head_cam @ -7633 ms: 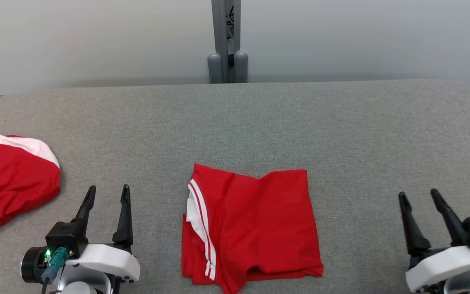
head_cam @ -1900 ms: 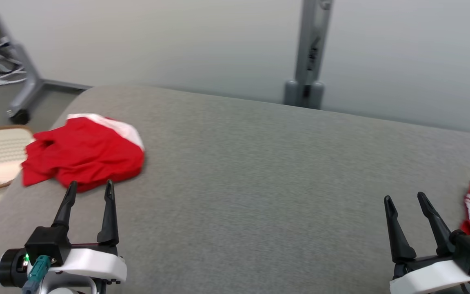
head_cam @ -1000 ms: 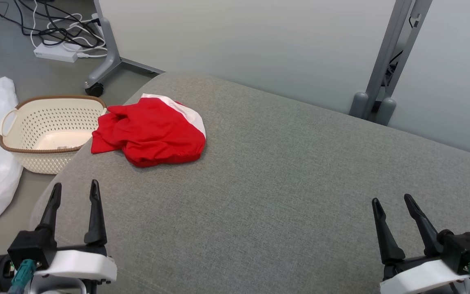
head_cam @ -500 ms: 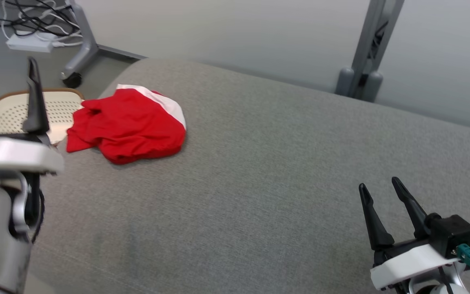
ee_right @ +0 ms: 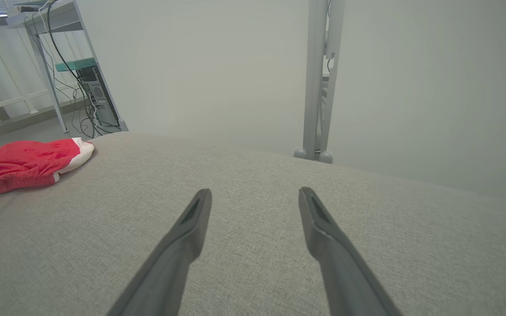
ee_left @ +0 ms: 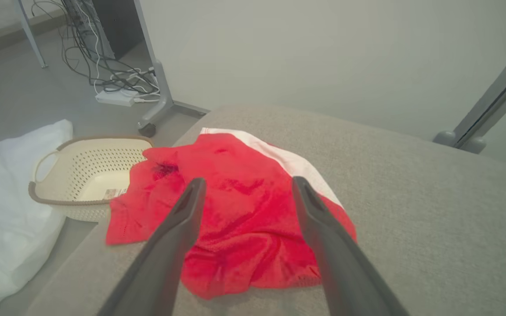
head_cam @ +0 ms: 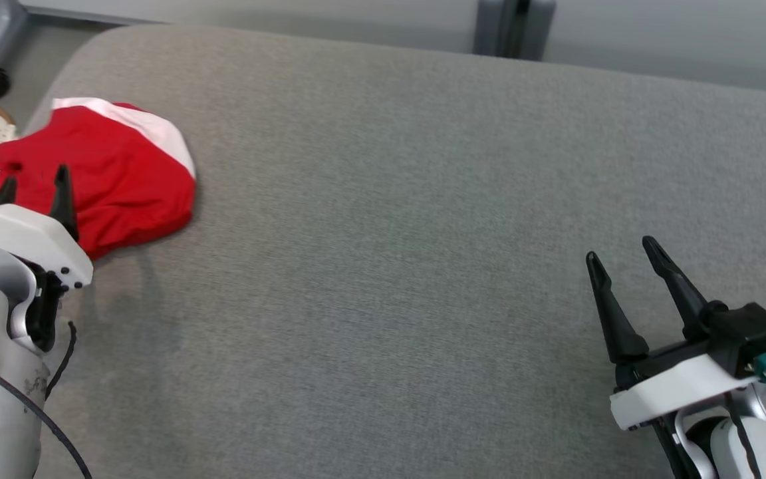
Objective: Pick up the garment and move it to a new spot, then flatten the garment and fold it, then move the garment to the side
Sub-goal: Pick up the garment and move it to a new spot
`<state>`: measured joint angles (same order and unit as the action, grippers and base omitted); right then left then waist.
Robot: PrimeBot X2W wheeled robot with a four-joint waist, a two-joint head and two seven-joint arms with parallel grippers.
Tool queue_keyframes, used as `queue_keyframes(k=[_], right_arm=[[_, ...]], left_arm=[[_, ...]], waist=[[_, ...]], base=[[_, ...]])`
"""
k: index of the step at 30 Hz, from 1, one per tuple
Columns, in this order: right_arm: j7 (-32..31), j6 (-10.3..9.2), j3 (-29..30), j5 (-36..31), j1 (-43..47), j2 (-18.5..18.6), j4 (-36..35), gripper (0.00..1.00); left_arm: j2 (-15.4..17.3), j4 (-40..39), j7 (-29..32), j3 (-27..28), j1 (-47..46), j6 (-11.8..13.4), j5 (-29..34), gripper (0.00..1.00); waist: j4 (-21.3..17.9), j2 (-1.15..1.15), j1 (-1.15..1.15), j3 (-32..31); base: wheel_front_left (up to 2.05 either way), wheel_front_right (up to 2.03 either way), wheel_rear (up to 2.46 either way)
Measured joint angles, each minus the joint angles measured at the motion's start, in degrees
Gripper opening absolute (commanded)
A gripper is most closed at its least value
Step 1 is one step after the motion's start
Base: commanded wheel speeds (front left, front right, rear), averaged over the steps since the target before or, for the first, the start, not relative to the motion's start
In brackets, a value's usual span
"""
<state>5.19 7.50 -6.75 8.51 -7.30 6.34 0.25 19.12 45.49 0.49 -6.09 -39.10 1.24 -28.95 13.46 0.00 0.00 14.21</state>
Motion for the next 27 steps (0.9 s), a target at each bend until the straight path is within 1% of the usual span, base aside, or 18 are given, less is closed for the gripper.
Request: queue_keyframes(k=[7,14,15,16,17,19,22,27], right_arm=[[-0.5,0.0,-0.1,0.0,-2.9,1.2,-1.0,1.0],[-0.3,0.0,-0.4,0.0,-4.5,1.5,-1.2,1.0],[-0.3,0.0,-0.1,0.0,-4.5,1.5,-1.2,1.0],[-0.1,0.0,0.2,0.0,-4.5,1.5,-1.2,1.0],[-0.1,0.0,0.3,0.0,-4.5,1.6,-1.2,1.0],[-0.1,0.0,0.4,0.0,-4.5,1.6,-1.2,1.0],[0.0,0.0,0.7,-0.2,-4.5,1.6,-1.2,1.0],[0.7,0.0,0.8,-0.4,-4.4,1.0,-0.9,1.0]], left_arm=[[-0.1,13.2,0.4,1.9,-3.4,-1.8,-3.2,1.0],[0.6,20.7,-0.8,3.3,-6.4,-2.2,-5.0,1.0],[0.5,21.3,-1.2,3.3,-6.9,-2.2,-5.0,0.65],[0.5,21.7,-1.6,3.4,-7.2,-2.0,-5.1,0.27],[0.4,22.0,-1.8,3.4,-7.3,-2.0,-5.2,0.0],[0.7,22.6,-2.8,3.5,-8.0,-2.2,-5.4,0.0],[1.0,23.0,-6.3,3.2,-8.2,-2.2,-4.9,0.0],[3.4,20.6,-13.1,2.6,-10.6,-1.2,-3.1,0.0]], waist=[[-4.2,0.0,0.0,5.0],[-7.6,0.0,0.0,9.5],[-7.9,0.0,0.0,10.0],[-8.2,0.0,0.0,10.3],[-8.5,0.0,0.0,10.5],[-8.7,0.0,0.0,10.7],[-8.6,0.0,0.0,10.1],[-8.1,0.0,0.0,7.8]], base=[[0.0,0.0,0.0],[0.0,0.0,0.0],[0.0,0.0,0.0],[0.0,0.0,0.0],[0.0,0.0,0.0],[0.0,0.0,0.0],[0.0,0.0,0.0],[0.0,0.0,0.0]])
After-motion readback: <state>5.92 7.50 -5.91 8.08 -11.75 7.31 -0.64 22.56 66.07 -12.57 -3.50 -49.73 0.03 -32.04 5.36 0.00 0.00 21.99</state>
